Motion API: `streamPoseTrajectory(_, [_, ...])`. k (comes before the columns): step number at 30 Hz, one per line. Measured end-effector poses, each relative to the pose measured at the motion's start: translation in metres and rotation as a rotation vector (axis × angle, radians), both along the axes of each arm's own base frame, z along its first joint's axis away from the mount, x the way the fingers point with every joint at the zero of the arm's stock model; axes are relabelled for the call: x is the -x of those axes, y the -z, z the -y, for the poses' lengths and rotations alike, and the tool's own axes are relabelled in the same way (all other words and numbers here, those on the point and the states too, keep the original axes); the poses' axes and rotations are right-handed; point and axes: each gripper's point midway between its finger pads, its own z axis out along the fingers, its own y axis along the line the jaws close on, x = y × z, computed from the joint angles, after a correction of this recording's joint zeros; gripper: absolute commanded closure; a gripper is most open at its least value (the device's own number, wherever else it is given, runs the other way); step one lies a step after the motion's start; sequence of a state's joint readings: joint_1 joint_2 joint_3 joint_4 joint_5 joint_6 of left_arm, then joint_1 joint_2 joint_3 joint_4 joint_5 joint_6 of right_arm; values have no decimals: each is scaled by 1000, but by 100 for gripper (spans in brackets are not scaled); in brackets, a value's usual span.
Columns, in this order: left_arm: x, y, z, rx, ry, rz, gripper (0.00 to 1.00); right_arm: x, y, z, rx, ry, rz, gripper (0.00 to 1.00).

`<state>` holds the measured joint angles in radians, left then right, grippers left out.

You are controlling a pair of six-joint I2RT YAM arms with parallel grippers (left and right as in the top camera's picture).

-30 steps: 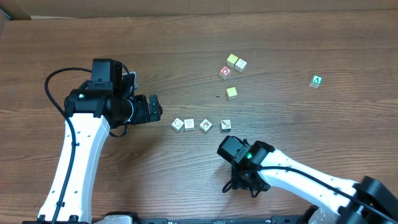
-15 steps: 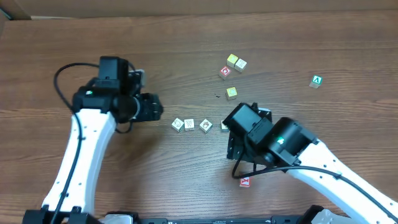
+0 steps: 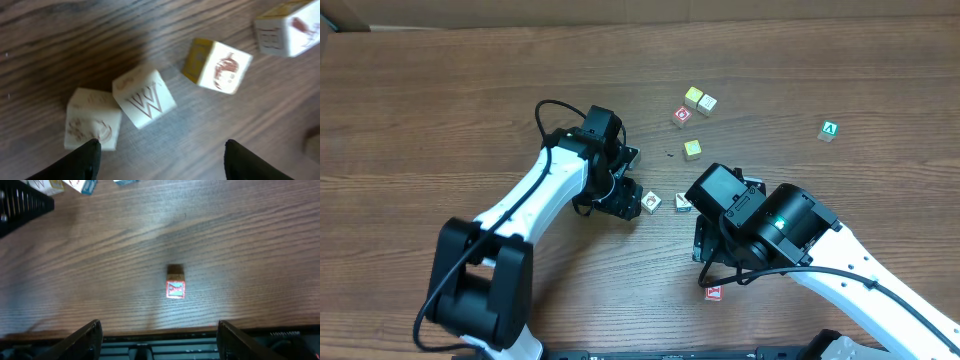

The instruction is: Flip 5 blocks

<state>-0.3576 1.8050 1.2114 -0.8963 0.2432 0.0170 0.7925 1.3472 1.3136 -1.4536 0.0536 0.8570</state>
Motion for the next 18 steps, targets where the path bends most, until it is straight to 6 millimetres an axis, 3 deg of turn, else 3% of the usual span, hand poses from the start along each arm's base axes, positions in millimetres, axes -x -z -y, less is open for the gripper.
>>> streamPoseTrajectory(3, [-4,5,-2,-3,23,12,23,3,0,0,-3,-7,-14,26])
streamPoseTrajectory(12, [-20,7,-16,-80,53,91,30,7,1,0,-6,-20,-36,26])
streamPoseTrajectory(18, [-30,8,-34,-105,23,110,45,11,1,-2,-16,-26,-54,26])
